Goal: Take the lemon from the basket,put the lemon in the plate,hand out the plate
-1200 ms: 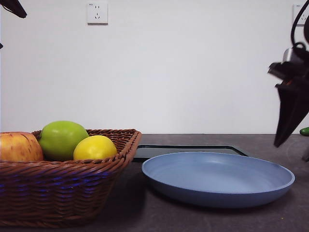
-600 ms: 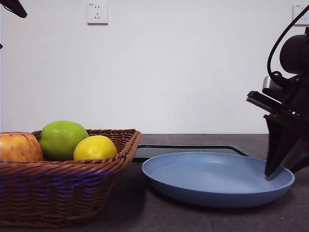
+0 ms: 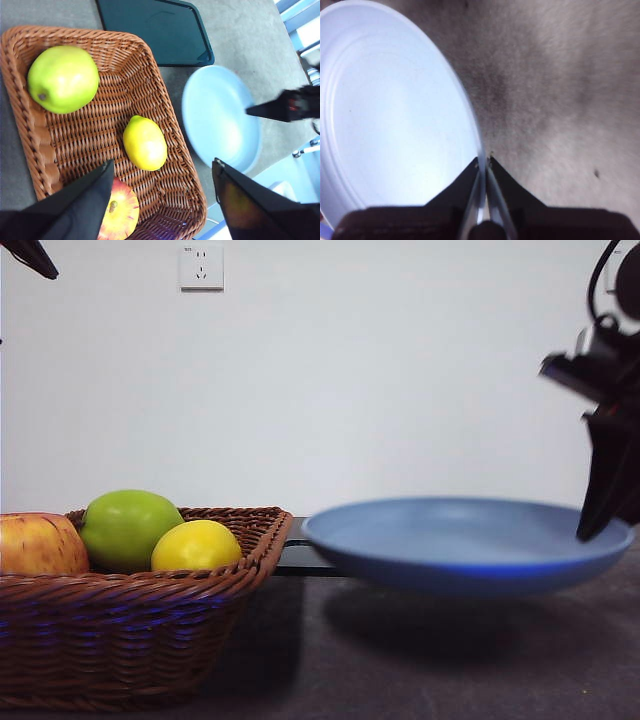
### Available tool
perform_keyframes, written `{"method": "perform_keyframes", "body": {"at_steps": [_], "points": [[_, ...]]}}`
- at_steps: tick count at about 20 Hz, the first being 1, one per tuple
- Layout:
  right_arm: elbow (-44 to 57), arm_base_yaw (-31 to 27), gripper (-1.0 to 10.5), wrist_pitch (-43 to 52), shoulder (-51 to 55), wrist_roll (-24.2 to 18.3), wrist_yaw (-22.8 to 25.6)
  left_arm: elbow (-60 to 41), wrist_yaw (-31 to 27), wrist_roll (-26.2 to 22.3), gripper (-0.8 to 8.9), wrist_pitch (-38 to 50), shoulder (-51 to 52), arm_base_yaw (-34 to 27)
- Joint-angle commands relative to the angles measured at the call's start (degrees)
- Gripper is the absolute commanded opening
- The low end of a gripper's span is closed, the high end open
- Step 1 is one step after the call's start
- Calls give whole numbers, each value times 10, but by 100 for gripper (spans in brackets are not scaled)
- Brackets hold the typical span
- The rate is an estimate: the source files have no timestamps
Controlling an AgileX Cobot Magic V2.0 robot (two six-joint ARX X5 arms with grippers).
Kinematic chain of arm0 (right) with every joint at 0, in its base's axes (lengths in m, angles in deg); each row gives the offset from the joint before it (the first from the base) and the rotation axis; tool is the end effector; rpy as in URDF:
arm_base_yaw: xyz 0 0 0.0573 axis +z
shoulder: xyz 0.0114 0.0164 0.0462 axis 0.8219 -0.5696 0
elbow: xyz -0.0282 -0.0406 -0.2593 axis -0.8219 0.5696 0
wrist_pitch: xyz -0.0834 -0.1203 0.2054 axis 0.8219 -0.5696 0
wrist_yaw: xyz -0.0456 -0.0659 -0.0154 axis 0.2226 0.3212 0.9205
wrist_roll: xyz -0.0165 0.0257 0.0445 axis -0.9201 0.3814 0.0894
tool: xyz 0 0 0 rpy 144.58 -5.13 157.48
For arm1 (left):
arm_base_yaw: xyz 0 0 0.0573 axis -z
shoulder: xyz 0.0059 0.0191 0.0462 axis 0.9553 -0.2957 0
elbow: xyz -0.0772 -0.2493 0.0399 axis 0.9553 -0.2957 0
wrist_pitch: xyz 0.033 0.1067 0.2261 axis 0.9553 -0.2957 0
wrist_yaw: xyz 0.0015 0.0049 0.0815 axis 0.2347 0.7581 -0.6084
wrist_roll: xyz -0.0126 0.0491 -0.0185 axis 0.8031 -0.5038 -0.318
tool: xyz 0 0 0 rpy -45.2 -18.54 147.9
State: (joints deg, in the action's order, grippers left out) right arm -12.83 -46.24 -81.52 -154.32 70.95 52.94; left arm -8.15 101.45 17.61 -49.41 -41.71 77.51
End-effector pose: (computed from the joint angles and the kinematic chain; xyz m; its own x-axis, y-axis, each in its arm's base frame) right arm 0.2281 0.0481 0.2029 0.3038 0.4575 -0.8357 -0.0939 0.8872 0.4516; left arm 0.1574 -0.0296 0.3006 0.5118 -0.6187 -0.5961 0.2883 0.7773 -0.5592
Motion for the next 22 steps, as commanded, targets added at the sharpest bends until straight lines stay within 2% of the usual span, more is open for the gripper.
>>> {"method": "perform_keyframes", "body": {"at_steps": [1,4,6,9,12,15,17,22], "points": [[-8,-5,3,-12,33,-1,-2,10,-3,10,387,0,-4,14],[-8,-9,3,-26,81,-1,-2,10,-7,12,418,1,-4,51],[-8,-8,3,-32,107,-1,-2,10,-37,13,418,5,-13,80],[-8,-8,3,-38,137,-1,-2,11,-65,40,418,5,-48,128],[-8,-8,3,-47,154,-1,-2,15,-72,57,418,27,-100,176],[-8,-8,3,-61,157,-1,-2,29,-139,68,418,56,-158,220],[-8,-8,3,-66,157,-4,-2,47,-174,68,418,56,-201,241],[-8,-8,3,-68,157,-5,-2,93,-203,79,418,56,-301,269]]}}
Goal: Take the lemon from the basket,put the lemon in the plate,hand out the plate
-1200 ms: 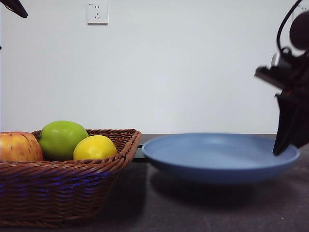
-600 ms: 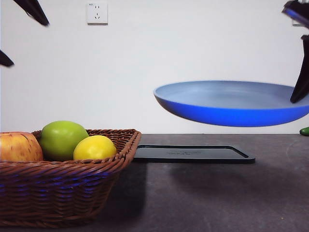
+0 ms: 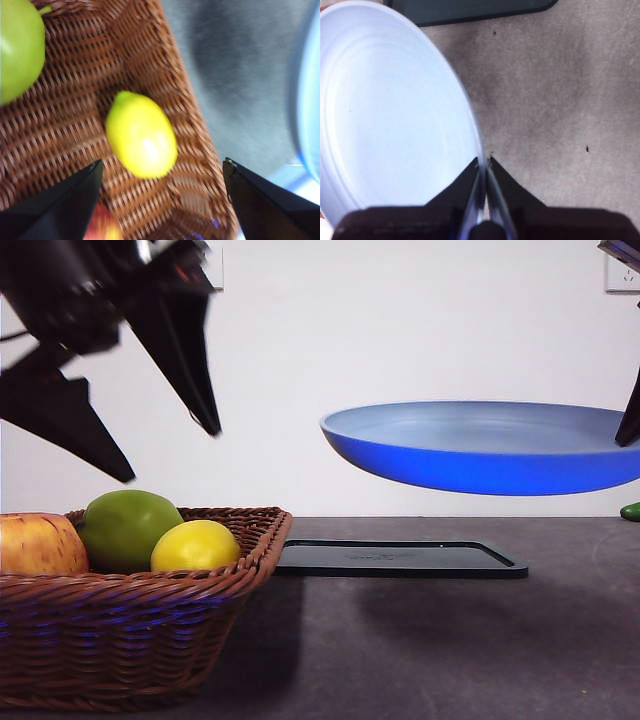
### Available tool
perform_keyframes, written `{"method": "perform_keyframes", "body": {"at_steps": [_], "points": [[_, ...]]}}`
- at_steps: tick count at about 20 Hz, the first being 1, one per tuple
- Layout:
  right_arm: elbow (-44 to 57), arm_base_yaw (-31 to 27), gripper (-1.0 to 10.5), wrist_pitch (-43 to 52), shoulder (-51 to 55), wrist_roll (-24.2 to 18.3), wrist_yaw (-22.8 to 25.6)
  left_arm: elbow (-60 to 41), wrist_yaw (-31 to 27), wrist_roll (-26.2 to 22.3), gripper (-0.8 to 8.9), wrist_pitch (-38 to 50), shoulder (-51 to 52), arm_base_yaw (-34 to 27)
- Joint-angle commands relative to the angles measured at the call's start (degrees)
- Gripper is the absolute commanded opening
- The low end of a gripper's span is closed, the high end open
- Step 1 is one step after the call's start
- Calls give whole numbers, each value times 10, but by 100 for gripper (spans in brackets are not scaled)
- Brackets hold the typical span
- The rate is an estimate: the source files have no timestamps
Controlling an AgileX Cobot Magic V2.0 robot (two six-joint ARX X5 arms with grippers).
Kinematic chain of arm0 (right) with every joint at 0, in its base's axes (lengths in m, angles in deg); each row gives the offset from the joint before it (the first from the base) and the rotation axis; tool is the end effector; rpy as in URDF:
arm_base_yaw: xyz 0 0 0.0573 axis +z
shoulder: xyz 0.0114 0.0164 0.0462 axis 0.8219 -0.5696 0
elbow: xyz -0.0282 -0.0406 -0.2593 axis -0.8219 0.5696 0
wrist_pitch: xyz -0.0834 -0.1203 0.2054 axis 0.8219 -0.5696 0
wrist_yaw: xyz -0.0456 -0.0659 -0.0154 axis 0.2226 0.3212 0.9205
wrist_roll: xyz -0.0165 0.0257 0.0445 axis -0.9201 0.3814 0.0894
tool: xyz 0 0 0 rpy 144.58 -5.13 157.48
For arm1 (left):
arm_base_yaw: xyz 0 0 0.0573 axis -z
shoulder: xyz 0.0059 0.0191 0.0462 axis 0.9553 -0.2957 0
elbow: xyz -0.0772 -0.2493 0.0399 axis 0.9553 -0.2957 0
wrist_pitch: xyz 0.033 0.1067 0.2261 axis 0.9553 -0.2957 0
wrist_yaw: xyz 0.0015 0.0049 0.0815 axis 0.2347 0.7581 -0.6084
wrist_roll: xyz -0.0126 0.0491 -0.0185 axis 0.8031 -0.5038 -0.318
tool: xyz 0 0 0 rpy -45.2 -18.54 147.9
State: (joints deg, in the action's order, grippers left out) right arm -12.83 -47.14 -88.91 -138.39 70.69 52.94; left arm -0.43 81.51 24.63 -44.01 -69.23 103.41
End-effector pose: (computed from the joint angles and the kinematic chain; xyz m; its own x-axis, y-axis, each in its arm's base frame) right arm 0.1840 0.0382 0.2504 0.4297 0.4697 -0.7712 -0.1509 0.8794 0.4515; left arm 0.2215 -0.1397 0.2517 0.2680 -0.4619 -0.8455 0.3099 0.8723 -0.3783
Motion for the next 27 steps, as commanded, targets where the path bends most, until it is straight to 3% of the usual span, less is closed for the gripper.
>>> {"method": "perform_keyframes", "body": {"at_steps": [1,9,16,22,27], "points": [[-8,1,3,6,-3,-3,-2,22,-5,13,418,5,-46,15],[-8,1,3,7,-3,-5,-2,26,-59,26,418,28,-139,32],[-8,1,3,7,-3,-5,-2,26,-61,23,413,39,-150,35],[-8,1,3,7,-3,-7,-2,26,-61,10,188,24,-150,35],[-8,1,3,7,-3,-7,2,48,-61,-11,178,2,-129,24]]}}
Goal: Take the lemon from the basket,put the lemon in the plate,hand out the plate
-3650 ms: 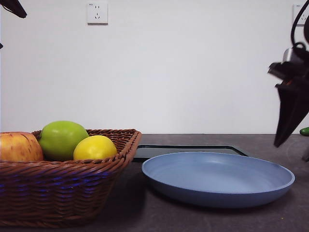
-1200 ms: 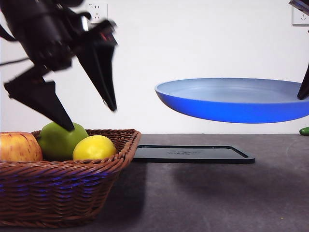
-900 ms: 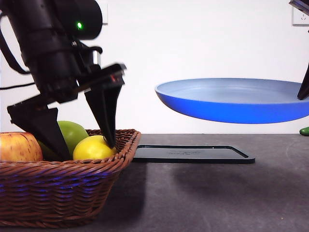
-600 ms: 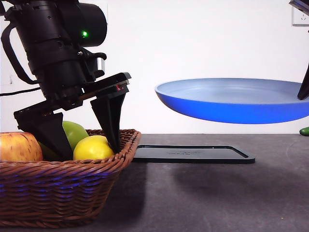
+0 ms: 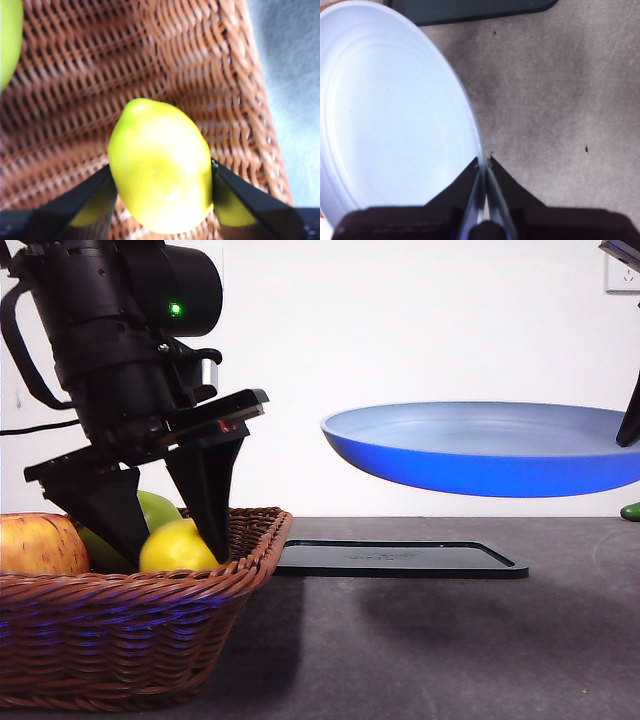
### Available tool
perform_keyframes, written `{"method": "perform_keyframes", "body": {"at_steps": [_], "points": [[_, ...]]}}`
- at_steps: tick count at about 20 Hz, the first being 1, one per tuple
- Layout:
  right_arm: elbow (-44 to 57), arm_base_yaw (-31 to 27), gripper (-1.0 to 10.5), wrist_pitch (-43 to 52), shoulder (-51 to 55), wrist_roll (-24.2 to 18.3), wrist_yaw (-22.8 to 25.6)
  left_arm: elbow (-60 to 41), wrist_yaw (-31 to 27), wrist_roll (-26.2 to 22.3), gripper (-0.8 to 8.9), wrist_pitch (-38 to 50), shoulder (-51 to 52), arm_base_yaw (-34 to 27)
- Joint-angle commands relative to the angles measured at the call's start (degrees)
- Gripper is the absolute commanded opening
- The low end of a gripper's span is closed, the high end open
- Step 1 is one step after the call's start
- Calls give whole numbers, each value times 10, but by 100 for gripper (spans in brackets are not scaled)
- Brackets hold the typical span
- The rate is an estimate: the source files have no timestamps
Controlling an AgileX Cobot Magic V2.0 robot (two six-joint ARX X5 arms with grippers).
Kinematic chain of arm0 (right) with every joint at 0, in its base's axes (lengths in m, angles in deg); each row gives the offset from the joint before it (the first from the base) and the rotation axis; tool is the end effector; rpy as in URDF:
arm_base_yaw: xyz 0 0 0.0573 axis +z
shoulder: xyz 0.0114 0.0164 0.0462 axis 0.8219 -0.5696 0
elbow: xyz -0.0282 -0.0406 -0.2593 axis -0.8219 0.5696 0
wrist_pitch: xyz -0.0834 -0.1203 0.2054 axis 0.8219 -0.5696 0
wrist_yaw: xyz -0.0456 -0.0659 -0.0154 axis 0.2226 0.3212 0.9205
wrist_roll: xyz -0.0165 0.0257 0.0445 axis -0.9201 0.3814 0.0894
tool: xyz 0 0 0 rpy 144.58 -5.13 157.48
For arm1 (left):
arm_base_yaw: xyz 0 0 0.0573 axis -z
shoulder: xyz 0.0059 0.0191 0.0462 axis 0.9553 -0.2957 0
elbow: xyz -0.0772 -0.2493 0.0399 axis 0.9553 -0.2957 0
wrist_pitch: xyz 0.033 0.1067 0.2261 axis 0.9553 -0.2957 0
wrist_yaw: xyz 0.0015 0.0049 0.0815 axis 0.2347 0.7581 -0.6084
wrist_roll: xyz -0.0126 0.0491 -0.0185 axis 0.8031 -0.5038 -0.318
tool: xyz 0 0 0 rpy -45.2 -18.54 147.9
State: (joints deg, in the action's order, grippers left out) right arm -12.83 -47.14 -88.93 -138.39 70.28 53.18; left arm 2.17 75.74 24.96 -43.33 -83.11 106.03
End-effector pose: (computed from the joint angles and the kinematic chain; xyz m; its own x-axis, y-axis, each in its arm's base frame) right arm 0.1841 0.0380 0.2503 0.4309 0.4660 -0.7728 -0.1553 0.8819 0.4452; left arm 0.2479 -0.1679 0.2012 0.1694 -0.3054 -0.9370 0.2751 0.9276 -0.2526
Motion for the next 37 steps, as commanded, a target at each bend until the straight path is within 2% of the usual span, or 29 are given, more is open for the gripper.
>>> {"method": "perform_keyframes", "body": {"at_steps": [1,5,8,16,20,24,27,29,33,37], "points": [[-8,1,3,7,-3,-3,0,35,-3,-19,178,-15,22,-4],[-8,1,3,3,-6,-2,15,104,4,-21,178,-40,80,0],[-8,2,3,-6,-21,7,13,154,54,-21,178,-29,99,36],[-8,20,3,-10,-46,12,-20,162,12,-23,180,9,28,176],[-8,39,3,-19,-46,12,-20,162,11,-23,182,30,-11,212],[-8,49,3,-19,-46,13,-22,162,-19,-41,283,31,-12,223],[-8,49,3,-19,-46,14,-79,162,-18,-43,324,20,-12,223],[-8,49,3,-20,-46,28,-93,162,-17,-42,328,17,-12,227],[-8,49,3,-19,-46,32,-93,162,-14,-42,412,13,-12,229],[-8,47,3,-18,-46,42,-74,182,-17,-50,412,-18,-4,229]]}}
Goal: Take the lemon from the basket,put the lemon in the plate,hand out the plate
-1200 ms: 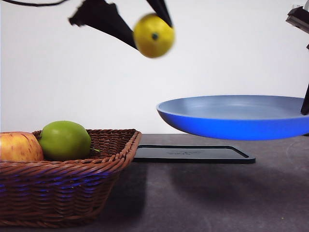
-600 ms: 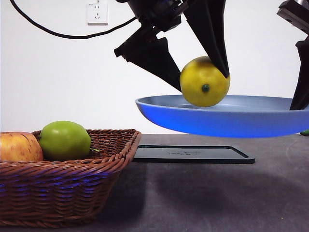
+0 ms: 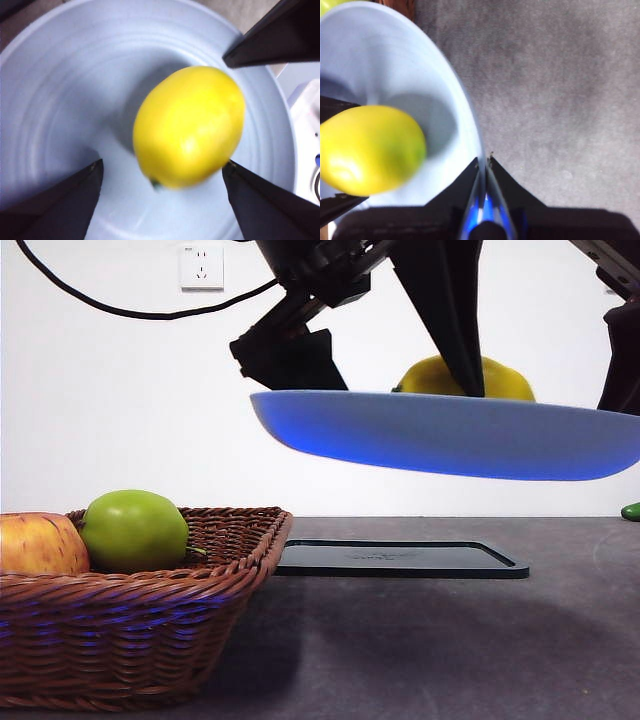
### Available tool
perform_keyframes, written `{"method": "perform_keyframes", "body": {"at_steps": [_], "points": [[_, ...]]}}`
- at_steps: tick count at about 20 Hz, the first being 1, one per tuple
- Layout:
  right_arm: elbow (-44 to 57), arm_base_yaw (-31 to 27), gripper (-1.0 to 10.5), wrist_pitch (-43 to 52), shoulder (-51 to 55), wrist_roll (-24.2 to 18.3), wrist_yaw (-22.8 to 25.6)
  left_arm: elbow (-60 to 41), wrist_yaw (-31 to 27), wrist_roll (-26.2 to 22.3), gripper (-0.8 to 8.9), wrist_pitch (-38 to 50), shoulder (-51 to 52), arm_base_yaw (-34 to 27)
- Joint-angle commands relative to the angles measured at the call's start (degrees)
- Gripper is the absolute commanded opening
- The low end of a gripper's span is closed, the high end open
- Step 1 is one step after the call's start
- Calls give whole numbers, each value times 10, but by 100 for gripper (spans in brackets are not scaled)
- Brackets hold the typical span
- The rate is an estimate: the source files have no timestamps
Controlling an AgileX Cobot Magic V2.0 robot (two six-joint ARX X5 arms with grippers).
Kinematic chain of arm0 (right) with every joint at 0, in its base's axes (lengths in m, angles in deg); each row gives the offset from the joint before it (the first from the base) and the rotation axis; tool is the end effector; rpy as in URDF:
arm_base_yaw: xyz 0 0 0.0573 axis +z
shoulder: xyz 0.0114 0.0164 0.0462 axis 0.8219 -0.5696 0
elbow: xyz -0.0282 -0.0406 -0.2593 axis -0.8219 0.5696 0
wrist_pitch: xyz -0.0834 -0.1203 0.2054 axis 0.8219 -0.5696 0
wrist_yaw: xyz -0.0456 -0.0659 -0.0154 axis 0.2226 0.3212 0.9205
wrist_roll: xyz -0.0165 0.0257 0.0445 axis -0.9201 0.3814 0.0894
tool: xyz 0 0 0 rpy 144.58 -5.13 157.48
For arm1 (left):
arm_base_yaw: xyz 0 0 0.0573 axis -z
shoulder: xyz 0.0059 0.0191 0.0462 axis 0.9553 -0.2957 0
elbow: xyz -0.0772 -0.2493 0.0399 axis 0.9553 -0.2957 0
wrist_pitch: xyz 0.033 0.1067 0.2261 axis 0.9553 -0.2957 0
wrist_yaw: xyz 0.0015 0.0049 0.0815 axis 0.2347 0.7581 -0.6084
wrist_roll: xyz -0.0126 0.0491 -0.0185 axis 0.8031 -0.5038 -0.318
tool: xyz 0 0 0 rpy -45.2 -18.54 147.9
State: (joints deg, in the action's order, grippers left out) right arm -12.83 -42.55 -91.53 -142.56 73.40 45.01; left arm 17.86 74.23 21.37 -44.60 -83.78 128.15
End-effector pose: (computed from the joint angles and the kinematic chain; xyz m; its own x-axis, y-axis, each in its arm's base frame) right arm 0.1851 0.0574 0.2375 0.2442 0.5949 -0.7658 -0.1601 0.8036 0.5732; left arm 0.1870 -0.2774 0.2757 0.1861 -0.5096 -0.8401 0.6840 0.6810 -0.2615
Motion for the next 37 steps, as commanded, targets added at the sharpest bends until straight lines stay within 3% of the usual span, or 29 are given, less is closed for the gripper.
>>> {"method": "perform_keyframes", "body": {"at_steps": [1,3,7,12,24,31,37], "points": [[-8,1,3,8,-4,16,30,39,-3,-19,412,-20,8,8],[-8,0,3,11,-6,16,56,73,-3,-33,412,-49,18,8],[-20,-16,3,31,-48,17,58,170,-3,-66,412,-139,34,8],[-100,-40,3,87,-178,17,66,260,-3,-93,412,-263,37,10],[-400,-64,3,142,-498,14,68,261,-3,-92,412,-226,39,10],[-423,-74,3,133,-530,26,96,261,-3,-92,412,-221,39,10],[-423,-75,3,107,-532,9,98,261,-3,-90,412,-206,39,10]]}}
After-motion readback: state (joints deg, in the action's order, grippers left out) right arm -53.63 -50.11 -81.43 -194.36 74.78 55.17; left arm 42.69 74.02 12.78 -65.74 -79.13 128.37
